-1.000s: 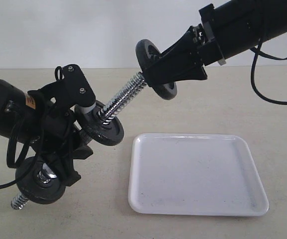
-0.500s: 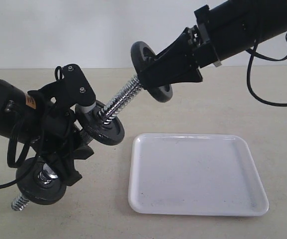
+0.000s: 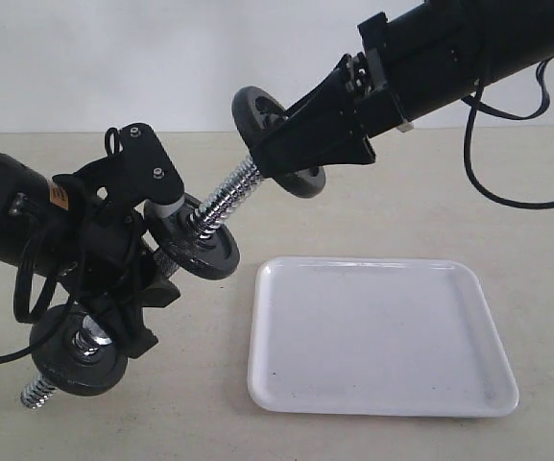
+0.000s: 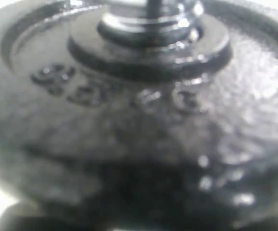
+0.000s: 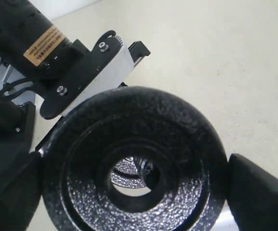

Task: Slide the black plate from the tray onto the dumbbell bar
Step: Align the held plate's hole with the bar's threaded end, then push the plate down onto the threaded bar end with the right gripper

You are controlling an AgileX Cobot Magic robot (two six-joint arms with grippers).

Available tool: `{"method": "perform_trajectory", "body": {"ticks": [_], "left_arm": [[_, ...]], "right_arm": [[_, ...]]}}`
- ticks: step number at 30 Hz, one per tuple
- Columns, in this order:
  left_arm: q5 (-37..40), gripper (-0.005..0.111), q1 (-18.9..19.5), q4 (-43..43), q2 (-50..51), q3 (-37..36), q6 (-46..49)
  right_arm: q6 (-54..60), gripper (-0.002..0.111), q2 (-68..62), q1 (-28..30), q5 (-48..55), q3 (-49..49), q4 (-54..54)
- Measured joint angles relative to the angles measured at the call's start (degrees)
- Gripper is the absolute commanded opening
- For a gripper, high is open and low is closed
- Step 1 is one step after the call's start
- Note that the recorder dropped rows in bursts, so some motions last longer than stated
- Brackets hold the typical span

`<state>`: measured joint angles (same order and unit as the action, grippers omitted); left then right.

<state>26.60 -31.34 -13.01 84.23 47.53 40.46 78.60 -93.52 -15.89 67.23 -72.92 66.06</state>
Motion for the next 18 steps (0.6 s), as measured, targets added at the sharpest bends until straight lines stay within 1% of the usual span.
{"method": "perform_trajectory", "body": {"ticks": [6, 18], "left_arm": [[0.0, 0.004, -0.46, 0.0, 0.0, 0.0, 0.12], [0.0, 0.004, -0.73, -0.48, 0.0, 0.0, 0.44]], "right_arm": [[0.0, 0.0, 0.0, 0.0, -2.53, 0.0, -0.66], [0.0, 0.0, 0.0, 0.0, -2.75, 0.0, -1.13]]}}
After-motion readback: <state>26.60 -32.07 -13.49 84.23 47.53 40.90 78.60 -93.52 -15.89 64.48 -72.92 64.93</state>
